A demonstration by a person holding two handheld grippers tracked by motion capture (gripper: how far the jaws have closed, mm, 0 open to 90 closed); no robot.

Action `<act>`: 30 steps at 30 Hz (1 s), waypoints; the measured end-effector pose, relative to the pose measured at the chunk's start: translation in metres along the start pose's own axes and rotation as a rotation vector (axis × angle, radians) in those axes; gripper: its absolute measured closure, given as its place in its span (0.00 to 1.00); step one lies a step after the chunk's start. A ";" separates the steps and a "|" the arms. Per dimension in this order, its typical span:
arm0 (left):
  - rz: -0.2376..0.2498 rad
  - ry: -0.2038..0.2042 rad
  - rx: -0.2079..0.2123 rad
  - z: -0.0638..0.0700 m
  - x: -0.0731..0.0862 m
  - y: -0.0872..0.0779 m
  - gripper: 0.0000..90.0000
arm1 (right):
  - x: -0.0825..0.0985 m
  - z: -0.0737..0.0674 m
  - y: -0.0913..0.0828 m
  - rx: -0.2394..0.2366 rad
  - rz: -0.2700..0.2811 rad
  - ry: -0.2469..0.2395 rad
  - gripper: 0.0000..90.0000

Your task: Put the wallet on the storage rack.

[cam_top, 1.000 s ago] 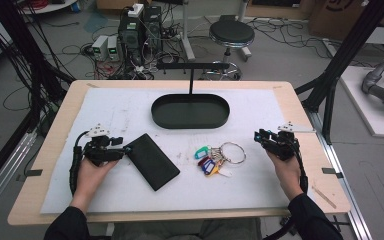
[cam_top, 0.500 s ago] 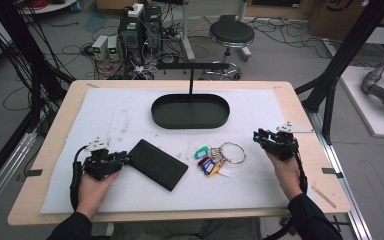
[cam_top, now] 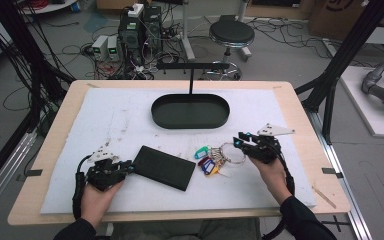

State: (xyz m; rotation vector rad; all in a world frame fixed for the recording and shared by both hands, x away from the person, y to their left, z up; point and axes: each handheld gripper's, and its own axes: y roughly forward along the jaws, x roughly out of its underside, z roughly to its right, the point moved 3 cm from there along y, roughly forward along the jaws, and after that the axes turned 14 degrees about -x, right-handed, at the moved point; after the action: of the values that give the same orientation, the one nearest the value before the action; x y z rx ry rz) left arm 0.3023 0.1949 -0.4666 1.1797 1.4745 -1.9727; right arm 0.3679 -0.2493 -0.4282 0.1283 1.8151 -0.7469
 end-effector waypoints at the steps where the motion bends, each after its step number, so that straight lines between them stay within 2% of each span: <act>1: 0.001 0.003 0.001 0.000 0.000 0.000 0.81 | 0.000 0.000 0.000 0.000 0.000 0.000 0.70; 2: 0.002 -0.002 0.006 0.000 0.000 0.000 0.80 | -0.001 -0.004 0.005 -0.024 -0.003 0.000 0.69; 3: 0.000 -0.006 0.012 0.000 0.000 0.001 0.77 | -0.003 -0.016 0.018 -0.084 -0.025 -0.011 0.69; 4: -0.003 -0.003 0.012 0.000 0.000 0.001 0.77 | -0.003 -0.016 0.018 -0.084 -0.025 -0.011 0.69; 5: 0.001 0.004 0.010 0.002 0.000 0.001 0.75 | -0.005 -0.025 0.029 -0.110 -0.041 -0.024 0.68; 6: 0.001 0.004 0.010 0.002 0.000 0.001 0.73 | -0.005 -0.025 0.029 -0.110 -0.041 -0.024 0.68; 9: -0.005 0.009 0.008 0.003 -0.001 0.002 0.71 | -0.009 -0.040 0.051 -0.166 -0.073 -0.038 0.66; 10: -0.004 0.010 0.009 0.003 0.000 0.002 0.71 | -0.009 -0.040 0.051 -0.166 -0.073 -0.038 0.66; 11: -0.002 0.008 0.012 0.003 0.000 0.002 0.71 | -0.009 -0.047 0.061 -0.189 -0.096 -0.030 0.65; 16: -0.004 0.010 0.017 0.002 0.000 0.002 0.71 | -0.006 -0.058 0.078 -0.225 -0.139 -0.038 0.64; 19: -0.002 0.013 0.019 0.002 0.000 0.002 0.71 | -0.005 -0.063 0.086 -0.239 -0.161 -0.042 0.64; 21: -0.001 0.013 0.019 0.002 0.000 0.002 0.71 | -0.003 -0.065 0.094 -0.249 -0.194 -0.030 0.64; 22: -0.001 0.013 0.020 0.002 0.000 0.002 0.71 | -0.003 -0.065 0.094 -0.249 -0.194 -0.030 0.64; 27: -0.001 0.015 0.021 0.002 0.001 0.002 0.71 | 0.004 -0.064 0.103 -0.259 -0.268 -0.005 0.64; 29: -0.001 0.016 0.020 0.002 0.001 0.002 0.71 | 0.005 -0.062 0.105 -0.285 -0.276 0.026 0.63; 30: -0.002 0.015 0.020 0.002 0.001 0.002 0.71 | 0.006 -0.060 0.106 -0.314 -0.288 0.070 0.63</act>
State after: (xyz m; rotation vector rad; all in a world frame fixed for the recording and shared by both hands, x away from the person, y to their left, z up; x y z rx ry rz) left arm 0.3026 0.1927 -0.4688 1.2045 1.4666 -1.9886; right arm 0.3625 -0.1338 -0.4673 -0.3232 2.0187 -0.6503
